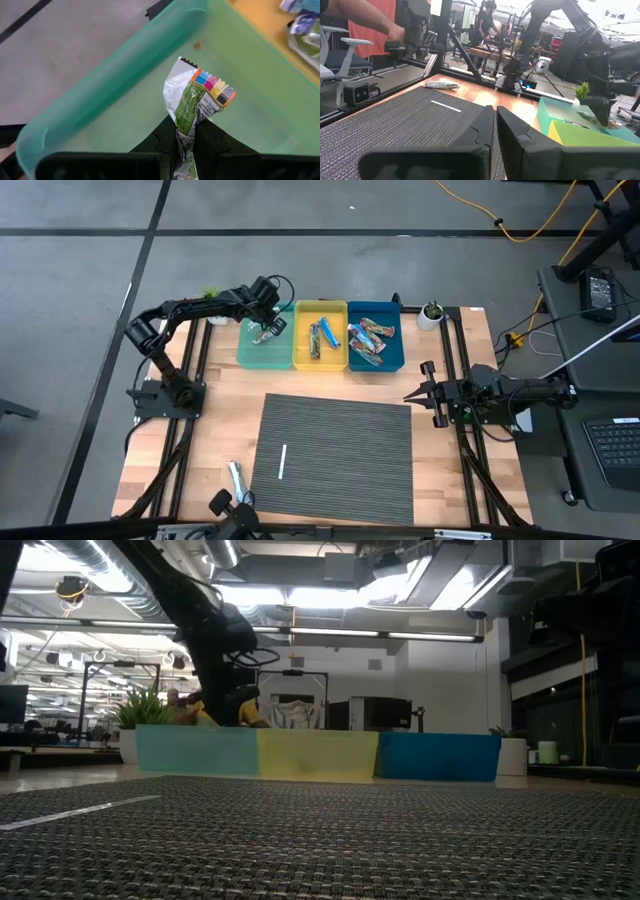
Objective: Pick and place Granola Bars by type
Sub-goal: Put the yellow granola bar into the green bin
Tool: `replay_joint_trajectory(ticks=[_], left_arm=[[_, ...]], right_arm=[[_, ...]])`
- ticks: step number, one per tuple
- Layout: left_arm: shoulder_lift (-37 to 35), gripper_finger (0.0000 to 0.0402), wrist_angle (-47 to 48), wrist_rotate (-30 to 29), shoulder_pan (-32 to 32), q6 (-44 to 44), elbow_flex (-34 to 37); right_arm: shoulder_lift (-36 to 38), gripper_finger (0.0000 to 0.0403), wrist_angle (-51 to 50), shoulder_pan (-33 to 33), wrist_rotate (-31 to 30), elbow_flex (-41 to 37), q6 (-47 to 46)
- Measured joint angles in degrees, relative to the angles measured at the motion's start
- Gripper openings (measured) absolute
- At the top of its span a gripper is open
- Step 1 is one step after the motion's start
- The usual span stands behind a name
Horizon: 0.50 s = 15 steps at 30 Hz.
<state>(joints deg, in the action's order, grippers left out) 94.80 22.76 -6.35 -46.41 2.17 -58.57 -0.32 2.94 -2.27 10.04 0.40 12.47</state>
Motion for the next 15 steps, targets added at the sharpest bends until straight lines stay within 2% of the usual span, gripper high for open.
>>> replay_joint_trajectory(ticks=[7,15], left_arm=[[1.3,0.0036,-0.5,0.0,-0.3,-0.2,0.0],[1.3,0.0070,0.4,0.0,-0.2,-1.4,0.0]], right_arm=[[0.0,0.0026,0.0,0.0,0.0,0.0,0.0],[0.0,0.0026,0.0,0.0,0.0,0.0,0.0]])
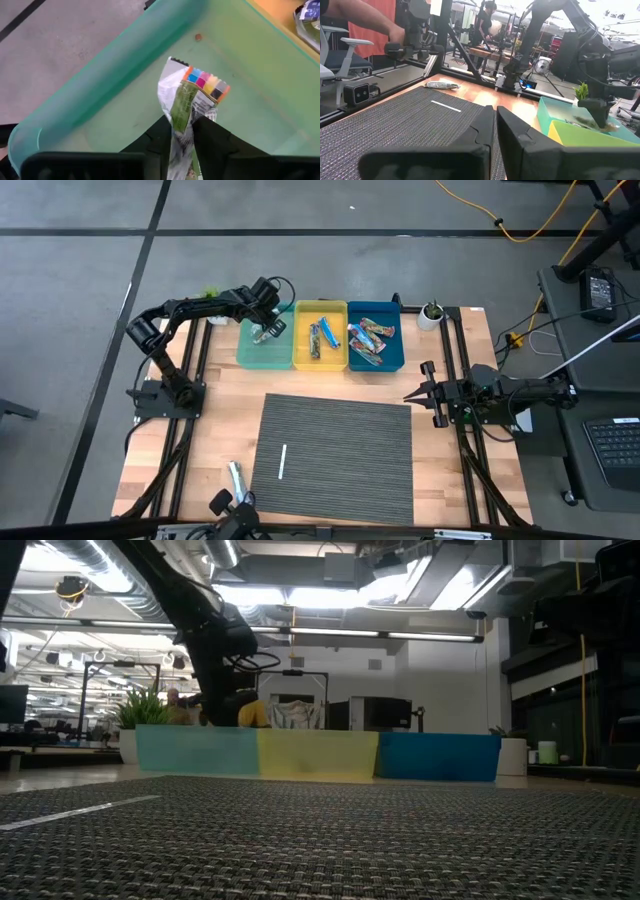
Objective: Pick and place Granola Bars by type
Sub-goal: Put the yellow granola bar into the green bin
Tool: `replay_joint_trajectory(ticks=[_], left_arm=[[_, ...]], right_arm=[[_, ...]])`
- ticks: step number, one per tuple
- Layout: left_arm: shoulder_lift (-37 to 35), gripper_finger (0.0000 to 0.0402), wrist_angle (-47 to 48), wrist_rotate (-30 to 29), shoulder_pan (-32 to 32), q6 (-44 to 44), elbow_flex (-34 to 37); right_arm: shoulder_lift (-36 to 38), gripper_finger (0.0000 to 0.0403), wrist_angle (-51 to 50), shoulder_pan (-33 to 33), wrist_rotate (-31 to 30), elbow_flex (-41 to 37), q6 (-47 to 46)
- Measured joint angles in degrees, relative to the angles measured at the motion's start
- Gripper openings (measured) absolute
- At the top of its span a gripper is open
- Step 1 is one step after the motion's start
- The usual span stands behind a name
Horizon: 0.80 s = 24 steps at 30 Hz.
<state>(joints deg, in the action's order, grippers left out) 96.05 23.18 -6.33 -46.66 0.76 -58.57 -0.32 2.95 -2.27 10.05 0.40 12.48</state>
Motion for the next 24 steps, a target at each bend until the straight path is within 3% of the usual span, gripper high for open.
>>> replay_joint_trajectory(ticks=[12,18,24], left_arm=[[-2.1,0.0132,0.6,1.4,0.1,-1.0,0.0],[-9.1,0.0152,2.9,3.5,1.5,-1.0,0.0],[-18.2,0.0152,9.4,5.9,8.7,1.6,0.0]], right_arm=[[0.0,0.0025,0.0,0.0,0.0,0.0,0.0],[0.0,0.0025,0.0,0.0,0.0,0.0,0.0],[0.0,0.0025,0.0,0.0,0.0,0.0,0.0]])
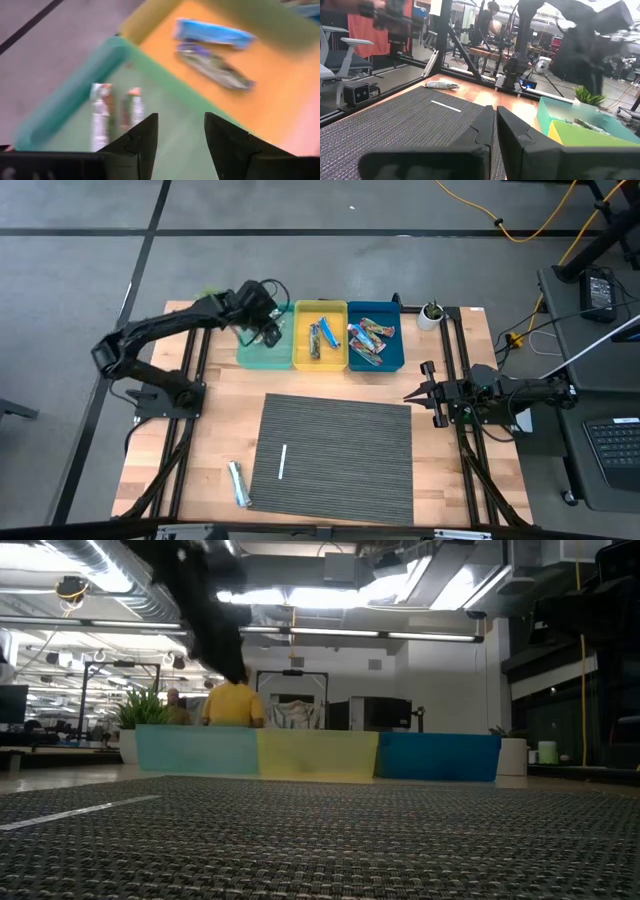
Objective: Pick and place Granola Bars by type
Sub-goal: Put the yellow granola bar into the green bin
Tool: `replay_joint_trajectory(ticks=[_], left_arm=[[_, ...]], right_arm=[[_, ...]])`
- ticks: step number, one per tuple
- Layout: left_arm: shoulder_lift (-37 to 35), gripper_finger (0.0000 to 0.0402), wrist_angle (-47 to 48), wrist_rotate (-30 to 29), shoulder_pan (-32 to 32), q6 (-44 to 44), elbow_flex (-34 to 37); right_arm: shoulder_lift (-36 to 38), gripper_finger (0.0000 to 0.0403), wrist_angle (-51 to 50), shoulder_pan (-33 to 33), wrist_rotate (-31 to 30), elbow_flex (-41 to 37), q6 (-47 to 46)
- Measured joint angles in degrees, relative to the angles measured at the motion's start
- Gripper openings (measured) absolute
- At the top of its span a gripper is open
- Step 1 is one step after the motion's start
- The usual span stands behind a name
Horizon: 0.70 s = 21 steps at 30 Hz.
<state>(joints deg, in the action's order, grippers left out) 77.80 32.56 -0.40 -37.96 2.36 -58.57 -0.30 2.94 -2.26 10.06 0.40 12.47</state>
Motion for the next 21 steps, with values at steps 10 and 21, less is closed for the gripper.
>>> replay_joint_trajectory(ticks=[10,21], left_arm=[[-10.8,0.0152,6.6,-6.4,17.7,6.7,0.0],[-12.1,0.0144,8.3,-6.7,37.0,19.2,0.0]], right_arm=[[0.0,0.0025,0.0,0.0,0.0,0.0,0.0],[0.0,0.0026,0.0,0.0,0.0,0.0,0.0]])
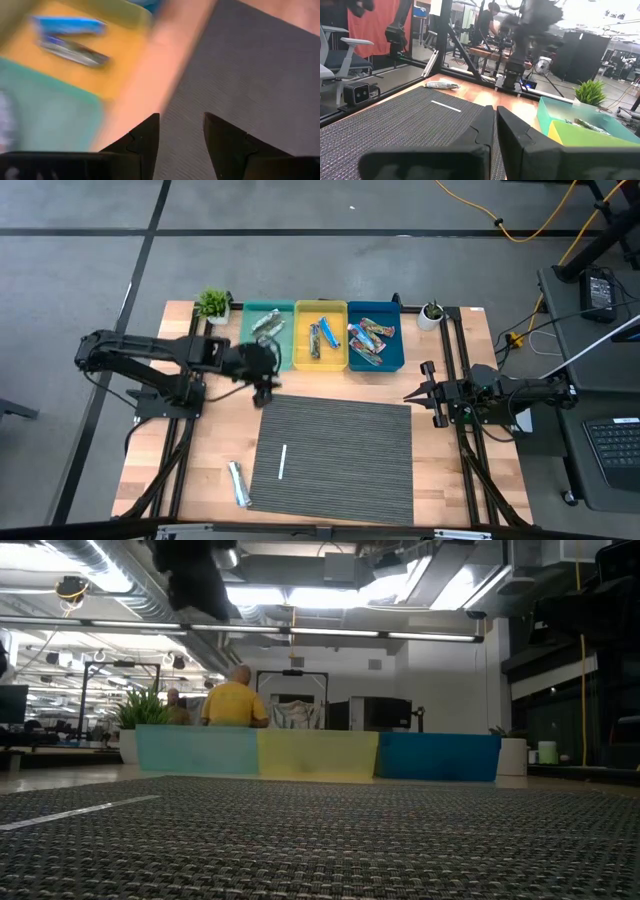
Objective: Pick and place Granola Bars by type
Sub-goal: Put the yellow granola bar into the green bin
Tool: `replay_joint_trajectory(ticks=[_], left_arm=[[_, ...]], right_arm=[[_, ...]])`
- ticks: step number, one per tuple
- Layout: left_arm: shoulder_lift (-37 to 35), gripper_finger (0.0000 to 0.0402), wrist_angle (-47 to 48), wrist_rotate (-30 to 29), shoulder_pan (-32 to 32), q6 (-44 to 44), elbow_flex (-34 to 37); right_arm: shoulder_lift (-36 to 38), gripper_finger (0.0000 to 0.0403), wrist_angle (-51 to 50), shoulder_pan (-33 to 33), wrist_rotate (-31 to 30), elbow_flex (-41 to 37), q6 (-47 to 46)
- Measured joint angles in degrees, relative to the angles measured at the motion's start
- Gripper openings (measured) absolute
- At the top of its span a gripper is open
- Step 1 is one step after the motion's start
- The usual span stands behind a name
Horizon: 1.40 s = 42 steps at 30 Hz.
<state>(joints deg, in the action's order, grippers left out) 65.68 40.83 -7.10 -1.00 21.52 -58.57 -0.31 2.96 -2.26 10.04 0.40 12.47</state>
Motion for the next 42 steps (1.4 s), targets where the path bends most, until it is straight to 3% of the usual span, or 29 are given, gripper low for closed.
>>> replay_joint_trajectory(ticks=[9,16,24,34,42], left_arm=[[0.1,0.0143,3.0,2.5,21.5,10.4,0.0],[0.1,0.0143,4.9,2.1,32.3,19.4,0.0],[4.0,0.0143,4.7,2.1,38.6,35.6,0.0],[15.6,0.0143,-2.7,12.9,41.9,54.7,0.0],[20.2,0.0143,-1.9,16.4,43.8,67.0,0.0]], right_arm=[[0.0,0.0026,0.0,0.0,0.0,0.0,0.0],[0.0,0.0026,0.0,0.0,0.0,0.0,0.0],[0.0,0.0026,0.0,0.0,0.0,0.0,0.0],[0.0,0.0026,0.0,0.0,0.0,0.0,0.0],[0.0,0.0026,0.0,0.0,0.0,0.0,0.0]])
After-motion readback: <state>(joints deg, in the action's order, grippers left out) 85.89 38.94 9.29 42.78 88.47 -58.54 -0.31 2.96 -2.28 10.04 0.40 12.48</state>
